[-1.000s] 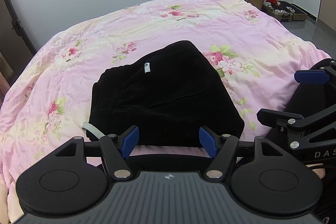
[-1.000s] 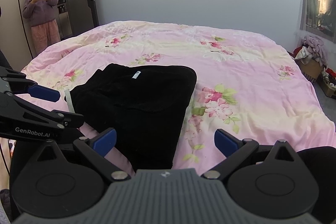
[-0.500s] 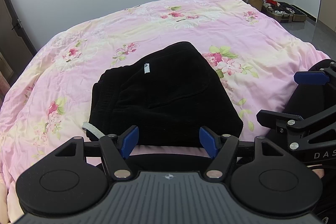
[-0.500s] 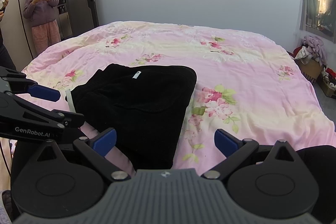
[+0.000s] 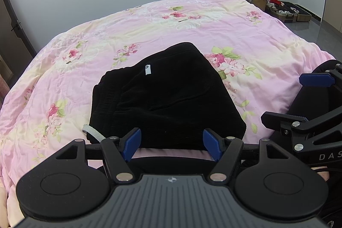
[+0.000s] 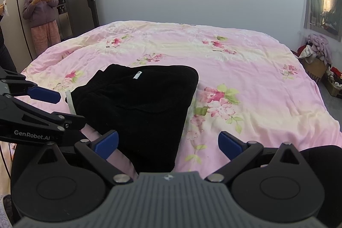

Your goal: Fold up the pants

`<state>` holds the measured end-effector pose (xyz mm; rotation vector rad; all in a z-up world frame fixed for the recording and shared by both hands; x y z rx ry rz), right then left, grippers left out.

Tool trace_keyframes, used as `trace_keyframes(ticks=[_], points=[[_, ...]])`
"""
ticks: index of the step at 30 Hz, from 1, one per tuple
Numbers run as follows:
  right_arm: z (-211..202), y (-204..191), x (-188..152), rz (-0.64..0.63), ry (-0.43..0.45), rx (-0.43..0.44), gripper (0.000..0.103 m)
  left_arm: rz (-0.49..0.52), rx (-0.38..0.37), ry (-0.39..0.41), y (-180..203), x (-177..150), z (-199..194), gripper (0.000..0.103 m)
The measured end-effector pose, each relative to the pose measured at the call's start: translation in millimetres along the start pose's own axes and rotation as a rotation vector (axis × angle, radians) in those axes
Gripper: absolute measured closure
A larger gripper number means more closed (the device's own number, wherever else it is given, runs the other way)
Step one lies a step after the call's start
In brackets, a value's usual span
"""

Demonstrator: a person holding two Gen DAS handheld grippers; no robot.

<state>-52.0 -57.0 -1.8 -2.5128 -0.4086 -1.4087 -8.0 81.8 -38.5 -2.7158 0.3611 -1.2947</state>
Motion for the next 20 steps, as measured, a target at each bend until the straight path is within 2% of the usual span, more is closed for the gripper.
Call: trace_keyframes(ticks=[20], points=[[0.4, -0.5, 0.2, 0.010, -0.012, -0.017, 0.007, -0.015, -0.007, 0.016, 1.8, 0.4, -1.4, 0.025]])
Point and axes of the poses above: each gripper's, at about its wrist camera, not at the fingertips, and z roughly the way its jaws point, y to its right, x to its top, the point moved 1 cm from there along z, roughly the way its jaws point, and after that the axes turned 10 degrees about y, right-handed, at the moved point
